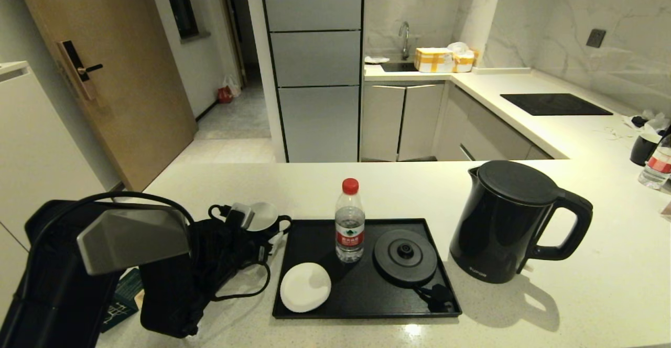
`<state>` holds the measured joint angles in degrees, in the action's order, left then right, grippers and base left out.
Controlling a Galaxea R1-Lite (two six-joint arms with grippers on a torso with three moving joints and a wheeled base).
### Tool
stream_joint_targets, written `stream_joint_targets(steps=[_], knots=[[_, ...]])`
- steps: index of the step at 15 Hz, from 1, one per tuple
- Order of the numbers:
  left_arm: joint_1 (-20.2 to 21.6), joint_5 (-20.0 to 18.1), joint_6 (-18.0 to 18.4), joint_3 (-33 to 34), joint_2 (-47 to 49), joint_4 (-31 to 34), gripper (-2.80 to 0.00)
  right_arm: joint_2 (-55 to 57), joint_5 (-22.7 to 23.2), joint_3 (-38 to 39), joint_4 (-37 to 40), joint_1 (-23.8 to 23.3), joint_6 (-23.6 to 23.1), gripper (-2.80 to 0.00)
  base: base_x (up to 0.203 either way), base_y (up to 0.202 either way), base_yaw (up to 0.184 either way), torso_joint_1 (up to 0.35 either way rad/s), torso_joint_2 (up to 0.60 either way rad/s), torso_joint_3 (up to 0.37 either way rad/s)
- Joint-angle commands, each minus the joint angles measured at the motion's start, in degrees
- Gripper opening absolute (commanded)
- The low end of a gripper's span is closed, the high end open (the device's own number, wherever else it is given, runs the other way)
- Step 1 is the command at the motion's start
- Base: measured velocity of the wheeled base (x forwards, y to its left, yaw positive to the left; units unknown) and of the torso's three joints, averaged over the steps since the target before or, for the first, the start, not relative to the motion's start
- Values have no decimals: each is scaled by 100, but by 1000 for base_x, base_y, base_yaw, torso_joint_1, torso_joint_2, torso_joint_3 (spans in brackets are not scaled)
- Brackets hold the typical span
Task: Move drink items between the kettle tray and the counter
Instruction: Return the tea cup to its original position
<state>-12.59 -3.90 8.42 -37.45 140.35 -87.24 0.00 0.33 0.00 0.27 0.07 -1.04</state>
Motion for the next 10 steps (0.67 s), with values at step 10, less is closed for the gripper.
stream_joint_targets(steps=[10], knots=[[-102,-59,-174,431,-543,-43,-280,0,2,9,0,1,-2,-280,0,0,0,0,0,0]])
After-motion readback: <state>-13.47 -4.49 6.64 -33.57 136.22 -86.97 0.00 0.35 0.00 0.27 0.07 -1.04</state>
